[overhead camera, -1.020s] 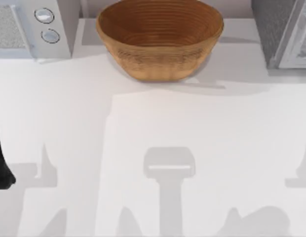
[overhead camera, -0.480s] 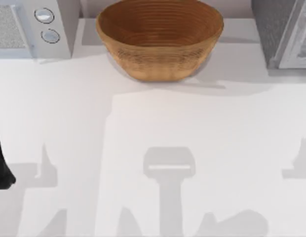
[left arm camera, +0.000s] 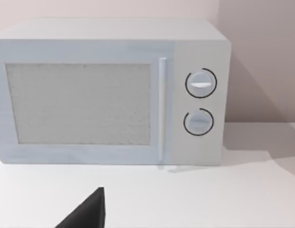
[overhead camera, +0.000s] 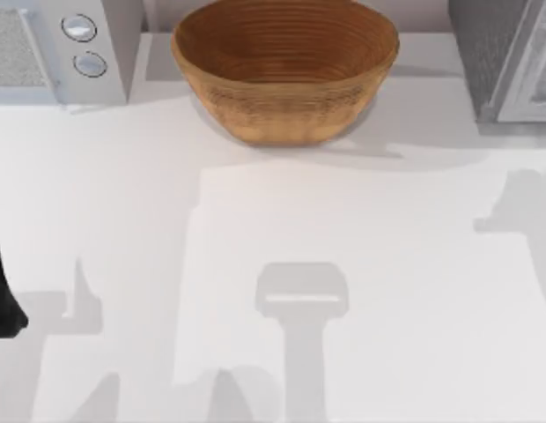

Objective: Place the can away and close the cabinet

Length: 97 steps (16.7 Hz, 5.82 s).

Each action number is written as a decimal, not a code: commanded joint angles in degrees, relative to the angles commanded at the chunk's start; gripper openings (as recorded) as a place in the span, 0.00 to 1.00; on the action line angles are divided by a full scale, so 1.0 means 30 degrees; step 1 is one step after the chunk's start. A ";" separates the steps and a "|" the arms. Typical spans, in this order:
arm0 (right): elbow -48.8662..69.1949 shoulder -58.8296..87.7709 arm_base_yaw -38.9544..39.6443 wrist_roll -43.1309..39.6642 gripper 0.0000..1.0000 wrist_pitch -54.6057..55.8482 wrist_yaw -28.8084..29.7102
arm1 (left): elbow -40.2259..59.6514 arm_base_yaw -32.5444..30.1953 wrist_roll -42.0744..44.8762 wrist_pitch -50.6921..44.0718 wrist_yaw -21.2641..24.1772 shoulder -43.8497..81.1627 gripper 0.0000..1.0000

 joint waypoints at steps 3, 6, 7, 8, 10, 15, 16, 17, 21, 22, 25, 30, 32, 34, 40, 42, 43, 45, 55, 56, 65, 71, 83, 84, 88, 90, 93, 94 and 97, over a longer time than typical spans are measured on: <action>0.5424 0.4065 0.0472 0.0054 0.00 -0.1313 0.0676 | 0.0000 0.0000 0.0000 0.0000 0.0000 0.0000 1.00; 1.0446 0.7759 0.0921 0.0114 0.00 -0.2508 0.1269 | 0.0000 0.0000 0.0000 0.0000 0.0000 0.0000 1.00; 1.1939 0.8847 0.1062 0.0134 0.00 -0.2860 0.1433 | 0.0000 0.0000 0.0000 0.0000 0.0000 0.0000 1.00; 1.3309 0.9841 0.1198 0.0152 0.00 -0.3183 0.1578 | 0.0000 0.0000 0.0000 0.0000 0.0000 0.0000 1.00; 1.5594 1.1503 0.1439 0.0184 0.00 -0.3723 0.1804 | 0.0000 0.0000 0.0000 0.0000 0.0000 0.0000 1.00; 1.7948 1.3278 0.1730 0.0219 0.00 -0.4302 0.2011 | 0.0000 0.0000 0.0000 0.0000 0.0000 0.0000 1.00; 1.7948 1.3278 0.1730 0.0219 0.00 -0.4302 0.2011 | 0.0000 0.0000 0.0000 0.0000 0.0000 0.0000 1.00; 1.7948 1.3278 0.1730 0.0219 0.00 -0.4302 0.2011 | 0.0000 0.0000 0.0000 0.0000 0.0000 0.0000 1.00; 1.8134 1.3454 0.1633 0.0243 0.00 -0.4342 0.1968 | 0.0000 0.0000 0.0000 0.0000 0.0000 0.0000 1.00; 1.8564 1.3840 0.1601 0.0228 0.00 -0.4462 0.1937 | 0.0000 0.0000 0.0000 0.0000 0.0000 0.0000 1.00; 2.1079 1.5898 0.1388 0.0152 0.00 -0.5148 0.1792 | 0.0000 0.0000 0.0000 0.0000 0.0000 0.0000 1.00; 2.8198 2.0918 0.0811 0.0088 0.00 -0.6893 0.1392 | 0.0000 0.0000 0.0000 0.0000 0.0000 0.0000 1.00; 3.1216 2.3028 0.0576 0.0111 0.00 -0.7628 0.1192 | 0.0000 0.0000 0.0000 0.0000 0.0000 0.0000 1.00; 3.3880 2.4944 0.0366 0.0148 0.00 -0.8295 0.0987 | 0.0000 0.0000 0.0000 0.0000 0.0000 0.0000 1.00; 3.7545 2.7838 0.0045 0.0218 0.00 -0.9298 0.0611 | 0.0000 0.0000 0.0000 0.0000 0.0000 0.0000 1.00; 3.7545 2.7838 0.0045 0.0218 0.00 -0.9298 0.0611 | 0.0000 0.0000 0.0000 0.0000 0.0000 0.0000 1.00; 3.7545 2.7838 0.0045 0.0218 0.00 -0.9298 0.0611 | 0.0000 0.0000 0.0000 0.0000 0.0000 0.0000 1.00; 3.7545 2.7838 0.0045 0.0218 0.08 -0.9298 0.0611 | 0.0000 0.0000 0.0000 0.0000 0.0000 0.0000 1.00; 3.7545 2.7838 0.0045 0.0218 0.83 -0.9298 0.0611 | 0.0000 0.0000 0.0000 0.0000 0.0000 0.0000 1.00; 3.7545 2.7838 0.0045 0.0218 0.90 -0.9298 0.0611 | 0.0000 0.0000 0.0000 0.0000 0.0000 0.0000 1.00; 3.7545 2.7838 0.0045 0.0218 1.00 -0.9298 0.0611 | 0.0000 0.0000 0.0000 0.0000 0.0000 0.0000 1.00; 3.5602 2.6008 0.0034 -0.0011 1.00 -0.8333 0.0230 | 0.0000 0.0000 0.0000 0.0000 0.0000 0.0000 1.00; 1.1325 0.6908 -0.0941 -0.1130 1.00 -0.1317 -0.1669 | 0.0000 0.0000 0.0000 0.0000 0.0000 0.0000 1.00; 0.8466 0.5041 -0.1033 -0.1133 1.00 -0.0728 -0.1767 | 0.0000 0.0000 0.0000 0.0000 0.0000 0.0000 1.00; -0.2007 -0.1960 -0.1355 -0.0972 1.00 0.1335 -0.2003 | 0.0000 0.0000 0.0000 0.0000 0.0000 0.0000 1.00; -0.6231 -0.5030 -0.1488 -0.0811 1.00 0.2154 -0.2028 | 0.0000 0.0000 0.0000 0.0000 0.0000 0.0000 1.00; -1.1060 -0.8740 -0.1650 -0.0522 1.00 0.3046 -0.1958 | 0.0000 0.0000 0.0000 0.0000 0.0000 0.0000 1.00; -1.2279 -0.9691 -0.1693 -0.0427 1.00 0.3251 -0.1915 | 0.0000 0.0000 0.0000 0.0000 0.0000 0.0000 1.00; -1.4755 -1.1625 -0.1785 -0.0194 1.00 0.3634 -0.1779 | 0.0000 0.0000 0.0000 0.0000 0.0000 0.0000 1.00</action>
